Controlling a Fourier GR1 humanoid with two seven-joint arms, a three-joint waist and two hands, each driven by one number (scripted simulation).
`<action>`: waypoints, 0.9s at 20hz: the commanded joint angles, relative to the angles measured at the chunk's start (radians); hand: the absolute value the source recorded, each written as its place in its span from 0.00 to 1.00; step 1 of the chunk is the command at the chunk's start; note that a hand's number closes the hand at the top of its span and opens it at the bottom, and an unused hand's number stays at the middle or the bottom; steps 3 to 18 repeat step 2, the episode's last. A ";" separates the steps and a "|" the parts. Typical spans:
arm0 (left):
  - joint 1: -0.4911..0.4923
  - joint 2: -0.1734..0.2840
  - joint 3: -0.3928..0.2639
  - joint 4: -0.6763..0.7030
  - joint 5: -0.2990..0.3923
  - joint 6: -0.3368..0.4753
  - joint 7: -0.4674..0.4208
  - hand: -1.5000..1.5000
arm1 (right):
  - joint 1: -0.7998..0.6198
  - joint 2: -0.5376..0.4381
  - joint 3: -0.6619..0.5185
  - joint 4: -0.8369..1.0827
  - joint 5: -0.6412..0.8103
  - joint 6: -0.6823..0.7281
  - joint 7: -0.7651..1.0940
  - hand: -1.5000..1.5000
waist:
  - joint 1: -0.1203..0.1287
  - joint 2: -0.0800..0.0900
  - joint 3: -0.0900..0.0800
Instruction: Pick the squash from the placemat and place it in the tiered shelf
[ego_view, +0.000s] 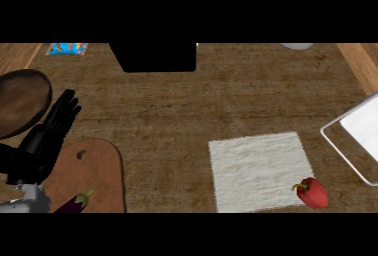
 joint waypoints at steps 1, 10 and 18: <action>0.007 0.006 0.000 -0.032 0.023 -0.020 0.020 0.50 | 0.043 -0.151 -0.114 0.231 -0.048 0.120 -0.067 0.00 | 0.002 0.003 0.003; 0.016 -0.022 -0.019 -0.035 -0.017 0.018 -0.002 0.50 | 0.042 -0.183 -0.124 0.279 -0.052 0.135 -0.089 0.00 | 0.006 0.004 0.003; 0.016 -0.022 -0.019 -0.035 -0.017 0.018 -0.002 0.50 | 0.042 -0.183 -0.124 0.279 -0.052 0.135 -0.089 0.00 | 0.006 0.004 0.003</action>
